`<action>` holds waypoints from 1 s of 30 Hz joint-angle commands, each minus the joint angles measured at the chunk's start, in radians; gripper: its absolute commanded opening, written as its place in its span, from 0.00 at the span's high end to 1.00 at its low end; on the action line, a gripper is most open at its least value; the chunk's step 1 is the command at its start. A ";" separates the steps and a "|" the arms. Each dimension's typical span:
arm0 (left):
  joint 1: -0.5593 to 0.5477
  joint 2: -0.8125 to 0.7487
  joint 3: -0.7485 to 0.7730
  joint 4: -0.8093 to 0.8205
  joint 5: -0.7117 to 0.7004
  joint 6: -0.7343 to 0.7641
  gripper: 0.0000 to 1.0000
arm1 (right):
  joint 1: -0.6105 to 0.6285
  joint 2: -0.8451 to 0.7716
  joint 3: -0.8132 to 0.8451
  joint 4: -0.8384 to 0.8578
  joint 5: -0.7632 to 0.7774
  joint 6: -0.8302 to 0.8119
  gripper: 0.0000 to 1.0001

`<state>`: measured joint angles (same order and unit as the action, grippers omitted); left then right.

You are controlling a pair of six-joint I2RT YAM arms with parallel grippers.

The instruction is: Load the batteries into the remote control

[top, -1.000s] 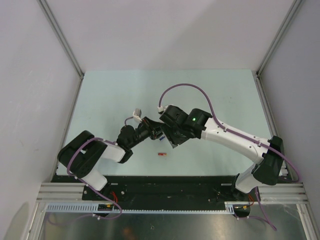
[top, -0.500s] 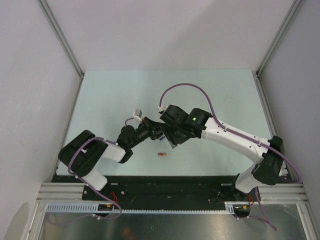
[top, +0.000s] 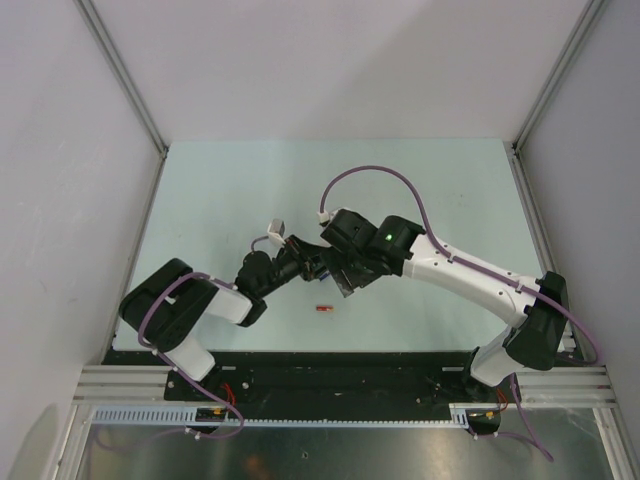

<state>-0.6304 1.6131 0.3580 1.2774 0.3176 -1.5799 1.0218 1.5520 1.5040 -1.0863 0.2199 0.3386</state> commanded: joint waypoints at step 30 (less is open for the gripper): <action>-0.017 -0.004 0.025 0.135 0.041 -0.045 1.00 | -0.316 -0.308 -0.216 0.339 -0.453 0.137 0.16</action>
<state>-0.6411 1.6234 0.3634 1.2781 0.3275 -1.5909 0.7670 1.3033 1.3911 -0.8909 -0.0376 0.4194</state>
